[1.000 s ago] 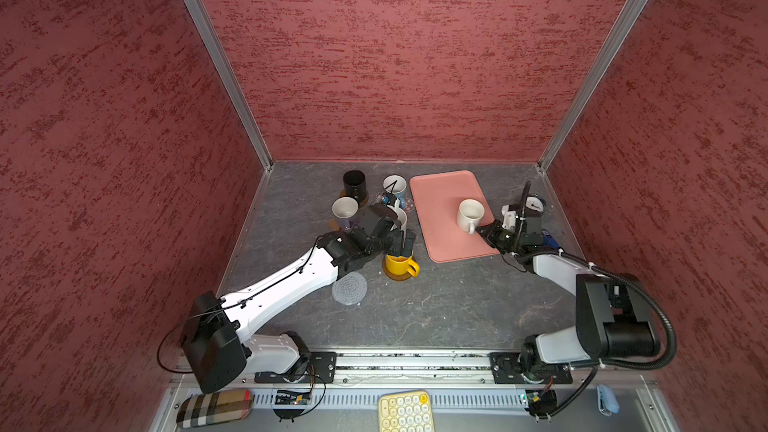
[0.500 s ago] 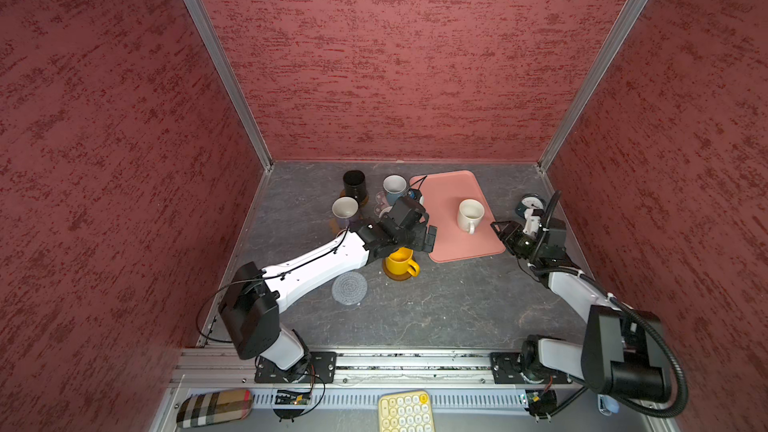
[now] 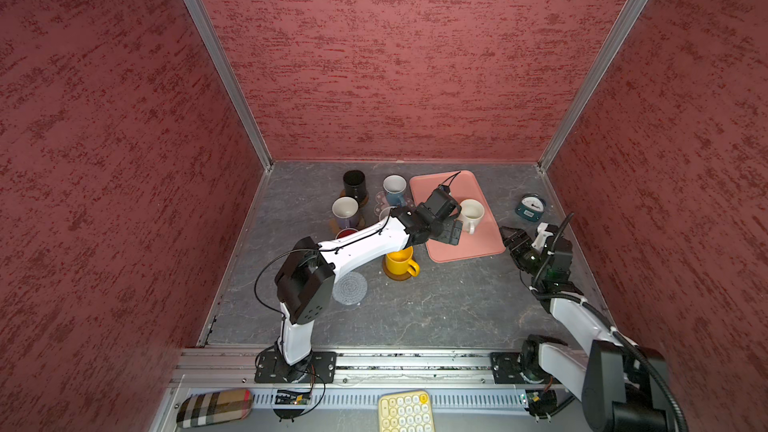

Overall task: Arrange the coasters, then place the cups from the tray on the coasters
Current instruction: 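Reach the left gripper over the white mug on the tray while the right arm withdraws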

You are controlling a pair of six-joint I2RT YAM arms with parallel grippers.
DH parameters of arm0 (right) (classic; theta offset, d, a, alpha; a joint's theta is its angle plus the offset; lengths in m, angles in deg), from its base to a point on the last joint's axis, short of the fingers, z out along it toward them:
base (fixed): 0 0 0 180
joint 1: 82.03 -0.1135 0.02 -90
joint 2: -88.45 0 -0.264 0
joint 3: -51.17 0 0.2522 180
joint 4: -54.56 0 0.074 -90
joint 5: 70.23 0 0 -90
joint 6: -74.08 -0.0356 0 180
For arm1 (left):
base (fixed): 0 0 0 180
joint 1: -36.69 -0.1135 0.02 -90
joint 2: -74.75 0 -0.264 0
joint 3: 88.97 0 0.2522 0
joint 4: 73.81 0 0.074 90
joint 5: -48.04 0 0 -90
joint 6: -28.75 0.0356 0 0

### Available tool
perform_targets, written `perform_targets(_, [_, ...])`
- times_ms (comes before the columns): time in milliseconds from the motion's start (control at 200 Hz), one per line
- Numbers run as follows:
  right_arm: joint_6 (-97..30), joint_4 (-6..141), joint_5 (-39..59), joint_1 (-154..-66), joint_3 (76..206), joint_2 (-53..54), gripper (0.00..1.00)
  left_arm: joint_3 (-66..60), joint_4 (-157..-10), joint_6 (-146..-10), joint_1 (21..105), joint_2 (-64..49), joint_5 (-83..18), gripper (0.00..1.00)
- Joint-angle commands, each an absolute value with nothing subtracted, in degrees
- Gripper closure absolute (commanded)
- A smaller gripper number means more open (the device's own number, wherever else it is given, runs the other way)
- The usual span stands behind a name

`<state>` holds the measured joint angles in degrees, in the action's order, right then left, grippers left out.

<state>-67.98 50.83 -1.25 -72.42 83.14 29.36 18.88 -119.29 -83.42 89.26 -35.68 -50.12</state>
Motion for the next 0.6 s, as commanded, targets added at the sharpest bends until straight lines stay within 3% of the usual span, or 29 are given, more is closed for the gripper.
perform_targets(0, [-71.69,53.41,9.15,-72.2,82.68,32.48,0.22,23.61,-121.42,-84.27,90.75,-39.36,-50.51,0.04])
perform_targets(160, [-75.55,58.27,16.03,-72.22,82.07,36.37,0.22,30.78,-123.89,-84.98,91.92,-45.64,-50.85,0.04])
perform_targets(596, [-78.77,62.23,20.03,-74.92,82.86,35.68,0.2,48.62,-131.12,-88.86,92.35,-60.57,-52.68,0.15])
